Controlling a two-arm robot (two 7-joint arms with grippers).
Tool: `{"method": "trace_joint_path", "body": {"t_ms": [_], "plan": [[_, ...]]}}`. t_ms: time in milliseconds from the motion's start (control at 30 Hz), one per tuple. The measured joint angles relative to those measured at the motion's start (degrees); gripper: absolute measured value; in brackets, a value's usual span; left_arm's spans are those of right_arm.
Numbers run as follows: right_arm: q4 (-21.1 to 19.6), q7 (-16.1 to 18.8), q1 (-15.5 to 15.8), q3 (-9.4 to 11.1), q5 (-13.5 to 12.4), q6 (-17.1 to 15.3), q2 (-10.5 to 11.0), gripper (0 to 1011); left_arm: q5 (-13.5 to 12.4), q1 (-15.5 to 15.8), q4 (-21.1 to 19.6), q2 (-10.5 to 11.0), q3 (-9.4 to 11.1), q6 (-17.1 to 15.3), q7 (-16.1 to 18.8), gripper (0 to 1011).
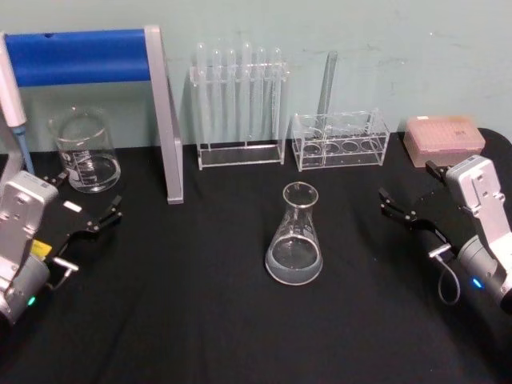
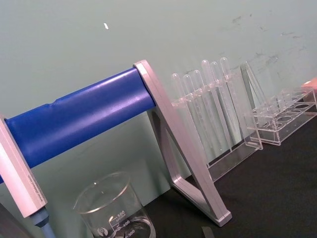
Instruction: Grasp the erlenmeyer flask with one hand, shake it three times, then place it back.
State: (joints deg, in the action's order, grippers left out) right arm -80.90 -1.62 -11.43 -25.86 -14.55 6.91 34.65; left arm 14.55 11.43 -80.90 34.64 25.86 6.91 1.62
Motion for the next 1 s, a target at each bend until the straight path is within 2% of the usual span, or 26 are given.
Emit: {"method": "trace_joint_path", "body": {"t_ms": [1000], "plan": [[0.0,0.0,0.0,0.0,0.0,0.0,0.0,1000,0.0,0.0,0.0,0.0,0.0,0.0,0.0,1001]]}}
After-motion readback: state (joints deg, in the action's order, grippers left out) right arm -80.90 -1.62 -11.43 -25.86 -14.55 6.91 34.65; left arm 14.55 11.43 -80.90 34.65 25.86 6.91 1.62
